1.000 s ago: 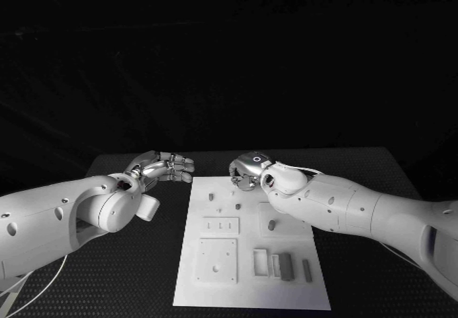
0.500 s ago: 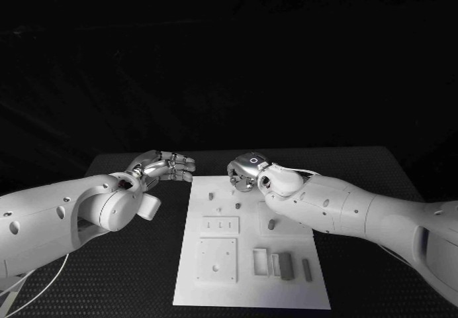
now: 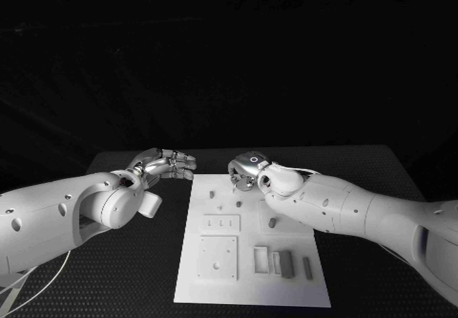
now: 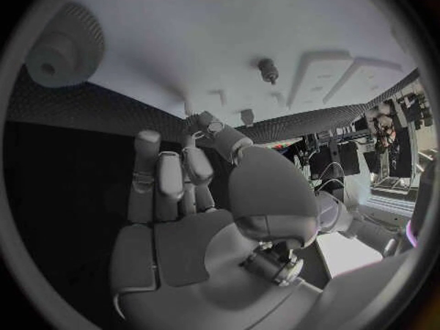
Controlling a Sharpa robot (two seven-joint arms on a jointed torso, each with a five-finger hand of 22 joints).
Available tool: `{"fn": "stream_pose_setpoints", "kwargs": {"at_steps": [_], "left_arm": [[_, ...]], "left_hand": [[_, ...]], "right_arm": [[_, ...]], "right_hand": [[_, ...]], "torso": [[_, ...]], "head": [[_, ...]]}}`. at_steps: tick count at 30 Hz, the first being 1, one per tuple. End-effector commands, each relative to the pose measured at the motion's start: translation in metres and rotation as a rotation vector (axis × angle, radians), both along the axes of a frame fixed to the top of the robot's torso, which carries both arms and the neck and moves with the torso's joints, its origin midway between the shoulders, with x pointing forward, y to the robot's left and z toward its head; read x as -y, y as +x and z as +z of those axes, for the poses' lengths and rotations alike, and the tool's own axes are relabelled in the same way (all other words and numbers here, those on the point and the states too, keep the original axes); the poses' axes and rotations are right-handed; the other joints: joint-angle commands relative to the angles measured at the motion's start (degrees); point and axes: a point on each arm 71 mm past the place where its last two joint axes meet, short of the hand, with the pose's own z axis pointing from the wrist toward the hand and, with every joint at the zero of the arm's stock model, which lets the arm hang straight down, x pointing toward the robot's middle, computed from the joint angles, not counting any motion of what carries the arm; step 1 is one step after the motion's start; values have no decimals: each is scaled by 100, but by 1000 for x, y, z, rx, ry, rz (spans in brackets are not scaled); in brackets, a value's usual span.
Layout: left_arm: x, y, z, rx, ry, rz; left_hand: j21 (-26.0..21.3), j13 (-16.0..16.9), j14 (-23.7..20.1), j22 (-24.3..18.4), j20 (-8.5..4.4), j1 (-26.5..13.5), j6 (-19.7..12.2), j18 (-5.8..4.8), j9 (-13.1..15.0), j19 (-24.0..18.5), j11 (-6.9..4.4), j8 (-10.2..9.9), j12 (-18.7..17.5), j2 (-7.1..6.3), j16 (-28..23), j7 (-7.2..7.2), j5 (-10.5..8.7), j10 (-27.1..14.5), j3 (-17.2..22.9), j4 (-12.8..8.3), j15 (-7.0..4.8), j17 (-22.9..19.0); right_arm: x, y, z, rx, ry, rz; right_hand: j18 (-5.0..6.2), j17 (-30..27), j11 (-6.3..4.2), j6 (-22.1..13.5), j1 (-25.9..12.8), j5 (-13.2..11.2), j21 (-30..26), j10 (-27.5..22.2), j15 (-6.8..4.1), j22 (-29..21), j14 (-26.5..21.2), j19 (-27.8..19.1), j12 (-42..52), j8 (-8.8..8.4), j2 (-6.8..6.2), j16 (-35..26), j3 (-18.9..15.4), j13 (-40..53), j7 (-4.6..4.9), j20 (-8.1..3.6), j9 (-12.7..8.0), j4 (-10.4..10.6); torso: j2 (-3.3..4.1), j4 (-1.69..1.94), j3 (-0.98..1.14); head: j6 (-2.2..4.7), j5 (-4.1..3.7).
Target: Assemble the parts on the task board
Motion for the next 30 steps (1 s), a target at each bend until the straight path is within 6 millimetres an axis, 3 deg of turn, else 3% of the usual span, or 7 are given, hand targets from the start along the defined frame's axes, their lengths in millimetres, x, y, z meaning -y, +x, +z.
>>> {"fn": "stream_pose_setpoints", "kwargs": {"at_steps": [1, 30], "left_arm": [[3, 0, 2, 2, -13, -16], [2, 0, 2, 5, -13, -13]], "left_hand": [[-25, -10, 15, 9, -22, -45, -7, -12, -7, -11, 21, -20, -19, -6, -27, 2, 12, 31, -27, 2, 6, 8], [-30, -15, 20, 12, -22, -48, -6, -13, -11, -10, 21, -23, -28, -18, -40, 0, 11, 36, -35, -1, 6, 21]], "right_arm": [[1, 0, -2, -6, -16, -7], [1, 0, -10, -15, -19, -31]], "right_hand": [[86, -1, -45, 158, 76, 15, 28, 6, -13, 104, 29, 1, -24, 16, 2, 27, 32, -5, -30, -55, 138, -4], [86, -15, -45, 157, 71, 15, 27, 17, -13, 99, 32, 1, -33, 8, 18, 22, 37, -4, -29, -57, 139, -4]], "torso": [[-5, -7, 0], [-7, -9, -1]], "head": [[-11, 13], [-17, 31]]}}
